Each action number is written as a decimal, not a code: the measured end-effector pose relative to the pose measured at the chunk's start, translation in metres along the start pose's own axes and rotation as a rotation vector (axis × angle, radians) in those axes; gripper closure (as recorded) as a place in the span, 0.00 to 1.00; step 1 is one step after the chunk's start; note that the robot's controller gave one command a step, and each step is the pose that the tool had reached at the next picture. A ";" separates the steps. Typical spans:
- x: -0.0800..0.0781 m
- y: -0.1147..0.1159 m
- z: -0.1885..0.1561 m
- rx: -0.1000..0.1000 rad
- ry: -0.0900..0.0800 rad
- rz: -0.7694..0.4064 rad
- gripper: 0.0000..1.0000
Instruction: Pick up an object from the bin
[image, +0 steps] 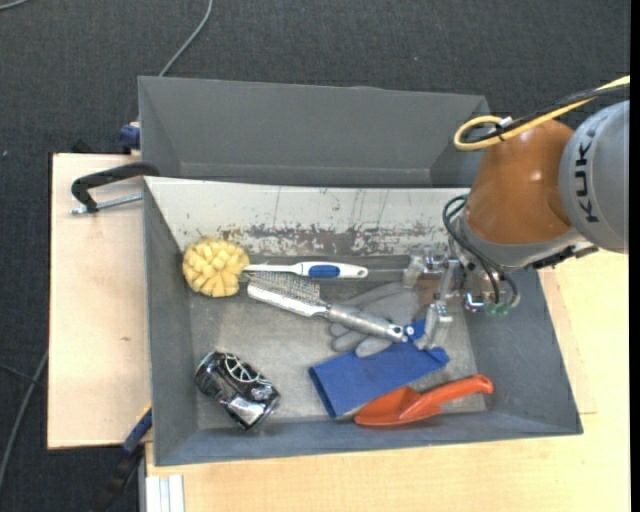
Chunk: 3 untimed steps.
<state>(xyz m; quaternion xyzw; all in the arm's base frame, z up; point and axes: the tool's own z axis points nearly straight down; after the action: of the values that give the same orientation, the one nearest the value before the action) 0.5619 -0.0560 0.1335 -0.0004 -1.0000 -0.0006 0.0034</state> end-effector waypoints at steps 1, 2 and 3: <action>-0.002 0.000 -0.005 0.001 -0.009 -0.001 0.00; 0.003 0.025 0.031 0.000 -0.012 0.111 0.00; 0.007 0.041 0.047 -0.001 -0.006 0.155 0.00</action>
Offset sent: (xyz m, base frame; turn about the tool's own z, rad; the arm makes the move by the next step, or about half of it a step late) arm -0.0107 0.0469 -0.0635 0.1832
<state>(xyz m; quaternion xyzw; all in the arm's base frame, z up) 0.5543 -0.0152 0.0863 -0.0778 -0.9970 -0.0011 0.0005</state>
